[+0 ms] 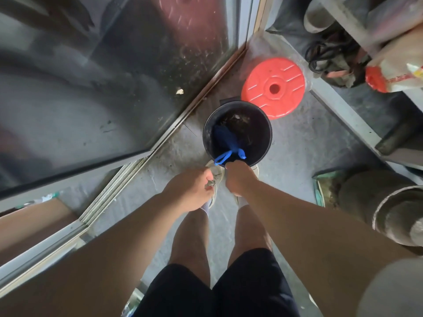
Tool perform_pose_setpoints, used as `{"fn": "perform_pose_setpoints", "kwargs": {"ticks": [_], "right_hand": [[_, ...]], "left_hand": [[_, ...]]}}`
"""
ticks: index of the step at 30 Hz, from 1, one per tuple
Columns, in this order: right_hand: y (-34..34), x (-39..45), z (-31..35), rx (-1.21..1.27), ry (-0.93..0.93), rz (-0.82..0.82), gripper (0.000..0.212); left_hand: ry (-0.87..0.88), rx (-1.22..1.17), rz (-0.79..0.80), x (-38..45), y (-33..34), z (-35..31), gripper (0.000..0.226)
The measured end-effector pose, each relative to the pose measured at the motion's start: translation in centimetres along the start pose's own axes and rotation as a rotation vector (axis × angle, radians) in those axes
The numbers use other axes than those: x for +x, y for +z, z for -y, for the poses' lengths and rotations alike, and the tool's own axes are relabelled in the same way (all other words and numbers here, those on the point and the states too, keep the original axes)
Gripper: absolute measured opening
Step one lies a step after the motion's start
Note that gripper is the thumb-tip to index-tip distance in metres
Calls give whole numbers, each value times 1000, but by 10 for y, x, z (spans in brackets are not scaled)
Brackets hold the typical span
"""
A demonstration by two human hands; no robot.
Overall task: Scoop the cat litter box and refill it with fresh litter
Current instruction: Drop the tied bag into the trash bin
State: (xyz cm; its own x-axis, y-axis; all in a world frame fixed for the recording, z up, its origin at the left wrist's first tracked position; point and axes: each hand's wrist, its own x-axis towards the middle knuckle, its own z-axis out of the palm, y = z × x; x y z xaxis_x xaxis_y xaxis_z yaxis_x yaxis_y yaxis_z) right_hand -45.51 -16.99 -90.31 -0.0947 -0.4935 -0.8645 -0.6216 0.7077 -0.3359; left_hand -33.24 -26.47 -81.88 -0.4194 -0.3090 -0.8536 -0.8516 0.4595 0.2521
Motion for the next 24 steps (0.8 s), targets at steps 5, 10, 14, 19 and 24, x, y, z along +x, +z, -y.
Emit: {"fn": "perform_pose_setpoints", "kwargs": {"ticks": [5,10,14,19,24], "right_hand": [[-3,-20,6,-46,18,-35,30],[-14,-62,12,-54,60,-166,28],[-36,-111,26,-62,93,-242,29],[-59,-202,57,-12,108,-346,22],[-54,-304,87,89,156,-529,19]], "left_hand": [[40,60,-8,-10,0,5,30],[152,237,-50,-41,-14,-2,32],[236,315,-120,-78,-37,-10,22],[389,359,-259,-137,-70,-23,25],[495,529,-314,-203,-97,-32,30]]}}
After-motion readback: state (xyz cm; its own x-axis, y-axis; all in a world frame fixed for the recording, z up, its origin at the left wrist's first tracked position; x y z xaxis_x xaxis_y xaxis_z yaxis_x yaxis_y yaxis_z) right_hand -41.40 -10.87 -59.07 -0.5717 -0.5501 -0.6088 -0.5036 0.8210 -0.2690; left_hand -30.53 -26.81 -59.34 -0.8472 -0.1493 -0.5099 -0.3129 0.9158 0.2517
